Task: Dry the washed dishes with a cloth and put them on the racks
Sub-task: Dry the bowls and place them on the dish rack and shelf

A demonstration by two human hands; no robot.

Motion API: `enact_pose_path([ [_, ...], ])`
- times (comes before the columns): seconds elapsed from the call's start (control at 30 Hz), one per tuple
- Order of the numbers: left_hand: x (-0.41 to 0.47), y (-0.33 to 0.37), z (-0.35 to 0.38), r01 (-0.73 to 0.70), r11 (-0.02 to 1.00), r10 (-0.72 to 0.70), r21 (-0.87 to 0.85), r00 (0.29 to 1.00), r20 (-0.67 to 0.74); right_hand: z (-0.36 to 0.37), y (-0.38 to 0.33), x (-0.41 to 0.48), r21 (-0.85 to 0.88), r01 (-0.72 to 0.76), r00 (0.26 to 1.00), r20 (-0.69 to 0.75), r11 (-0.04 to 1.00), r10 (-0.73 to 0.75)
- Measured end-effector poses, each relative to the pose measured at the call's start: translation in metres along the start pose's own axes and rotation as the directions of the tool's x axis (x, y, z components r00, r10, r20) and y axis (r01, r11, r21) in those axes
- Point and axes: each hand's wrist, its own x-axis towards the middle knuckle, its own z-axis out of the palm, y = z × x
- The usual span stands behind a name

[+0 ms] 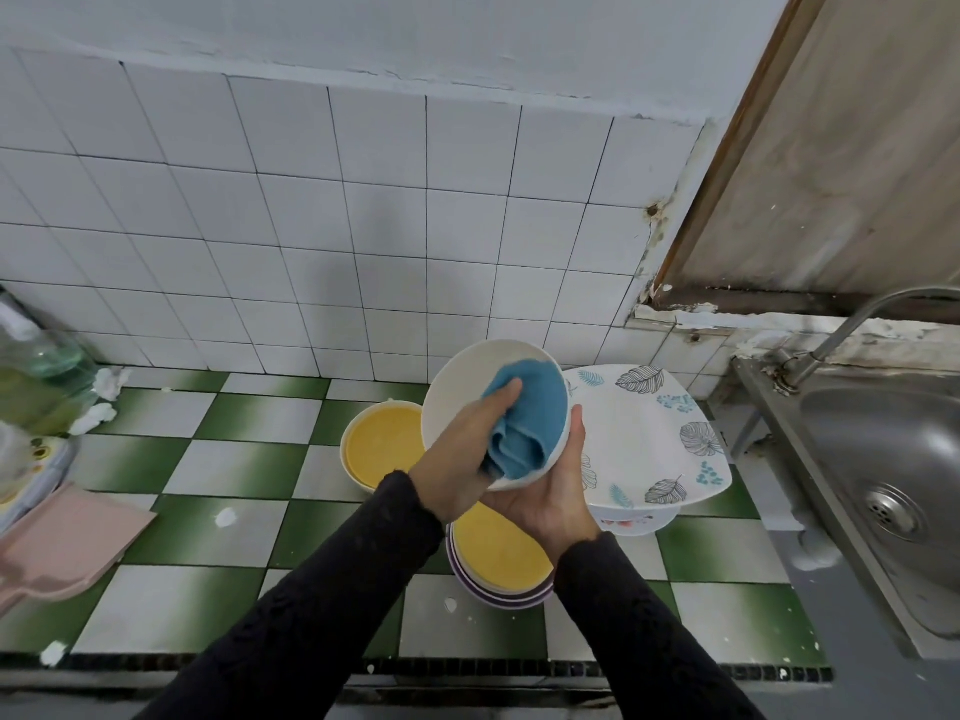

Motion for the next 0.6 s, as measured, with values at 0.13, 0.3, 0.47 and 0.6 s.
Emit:
enact_pose_path([
  [0.13,0.015,0.007,-0.011,-0.292,0.955,0.296,0.05,0.939,-0.176,-0.006,-0.001,-0.006,-0.09,-0.13,0.988,0.074,0.987,0.137],
  [0.3,0.031,-0.015,-0.053,-0.389,0.661,0.542,0.642,0.839,-0.05,-0.006,0.004,-0.012,-0.177,-0.1,0.993,0.052,0.979,0.111],
  [0.47,0.052,-0.04,-0.093,-0.318,-0.252,0.201,0.914,0.906,0.371,-0.014,0.002,-0.007,-0.166,-0.12,0.983,0.118,0.979,0.141],
  [0.6,0.048,-0.05,-0.088,-0.255,-0.029,0.038,0.966,0.966,0.256,-0.022,0.001,-0.006,-0.163,-0.144,0.981,0.107,0.976,0.163],
])
